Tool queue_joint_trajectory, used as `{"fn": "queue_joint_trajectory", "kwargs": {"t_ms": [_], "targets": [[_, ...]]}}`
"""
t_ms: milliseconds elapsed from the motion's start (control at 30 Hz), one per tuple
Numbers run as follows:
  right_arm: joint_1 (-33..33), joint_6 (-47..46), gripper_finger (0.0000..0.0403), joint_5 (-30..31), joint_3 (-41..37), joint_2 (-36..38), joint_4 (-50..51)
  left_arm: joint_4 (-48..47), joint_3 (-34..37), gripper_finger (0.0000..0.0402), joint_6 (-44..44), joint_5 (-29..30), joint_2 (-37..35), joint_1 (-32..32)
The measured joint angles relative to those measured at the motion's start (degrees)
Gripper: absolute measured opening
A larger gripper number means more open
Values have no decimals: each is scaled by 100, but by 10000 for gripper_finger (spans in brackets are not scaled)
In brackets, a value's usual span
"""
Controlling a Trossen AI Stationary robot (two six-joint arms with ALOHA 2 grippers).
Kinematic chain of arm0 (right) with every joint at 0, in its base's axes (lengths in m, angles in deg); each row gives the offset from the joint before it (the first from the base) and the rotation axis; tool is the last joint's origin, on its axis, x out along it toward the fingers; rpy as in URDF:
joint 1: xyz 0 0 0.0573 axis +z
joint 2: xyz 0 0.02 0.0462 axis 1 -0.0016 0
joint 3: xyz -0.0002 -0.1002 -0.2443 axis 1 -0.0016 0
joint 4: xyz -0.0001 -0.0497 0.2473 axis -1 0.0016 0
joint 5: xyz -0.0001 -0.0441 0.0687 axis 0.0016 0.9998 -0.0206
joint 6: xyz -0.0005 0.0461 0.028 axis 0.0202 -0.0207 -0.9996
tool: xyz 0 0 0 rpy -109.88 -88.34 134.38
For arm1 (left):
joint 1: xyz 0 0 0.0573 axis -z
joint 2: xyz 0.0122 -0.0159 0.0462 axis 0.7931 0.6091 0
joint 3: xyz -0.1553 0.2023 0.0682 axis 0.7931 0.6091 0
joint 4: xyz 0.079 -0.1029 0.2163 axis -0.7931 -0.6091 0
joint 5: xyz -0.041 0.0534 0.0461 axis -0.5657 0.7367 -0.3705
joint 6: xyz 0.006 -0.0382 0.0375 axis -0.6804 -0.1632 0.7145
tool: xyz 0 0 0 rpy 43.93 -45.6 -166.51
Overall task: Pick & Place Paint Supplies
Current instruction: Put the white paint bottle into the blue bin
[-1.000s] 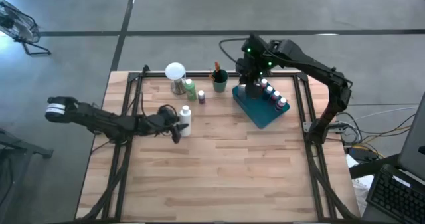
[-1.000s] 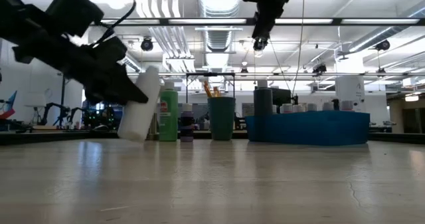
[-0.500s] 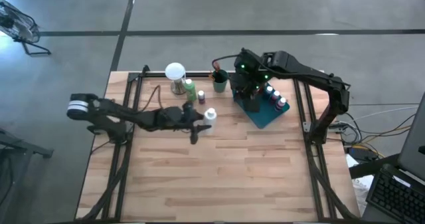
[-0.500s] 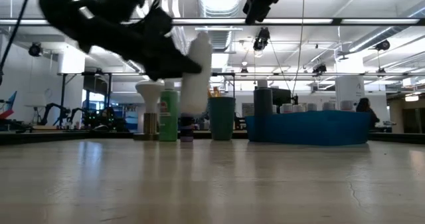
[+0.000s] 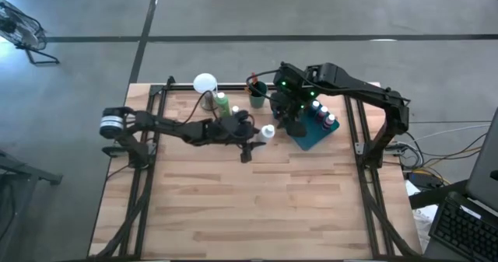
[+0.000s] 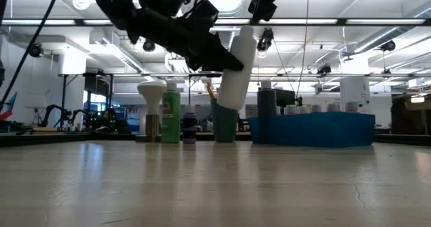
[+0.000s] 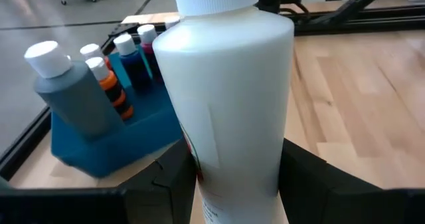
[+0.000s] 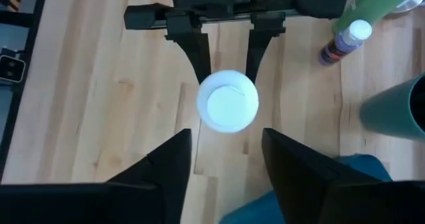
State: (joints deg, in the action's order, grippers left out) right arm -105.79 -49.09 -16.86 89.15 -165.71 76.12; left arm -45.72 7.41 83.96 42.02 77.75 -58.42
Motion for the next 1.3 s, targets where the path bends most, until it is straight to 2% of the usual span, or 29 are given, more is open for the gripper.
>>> {"fn": "queue_joint_trajectory", "kwargs": {"t_ms": [200,633,1033,1300], "targets": [[3,36,212,0,0,-10,-18,-21,-174,171,49,14,-17,-17],[1,12,229,2,0,-10,-73,-19,-565,170,126,-179,-28,-40],[1,12,202,23,0,-12,-96,-42,-840,170,-57,-799,137,-296],[1,-95,180,15,0,-14,-5,-429,-1067,170,-38,-782,298,-312]]}}
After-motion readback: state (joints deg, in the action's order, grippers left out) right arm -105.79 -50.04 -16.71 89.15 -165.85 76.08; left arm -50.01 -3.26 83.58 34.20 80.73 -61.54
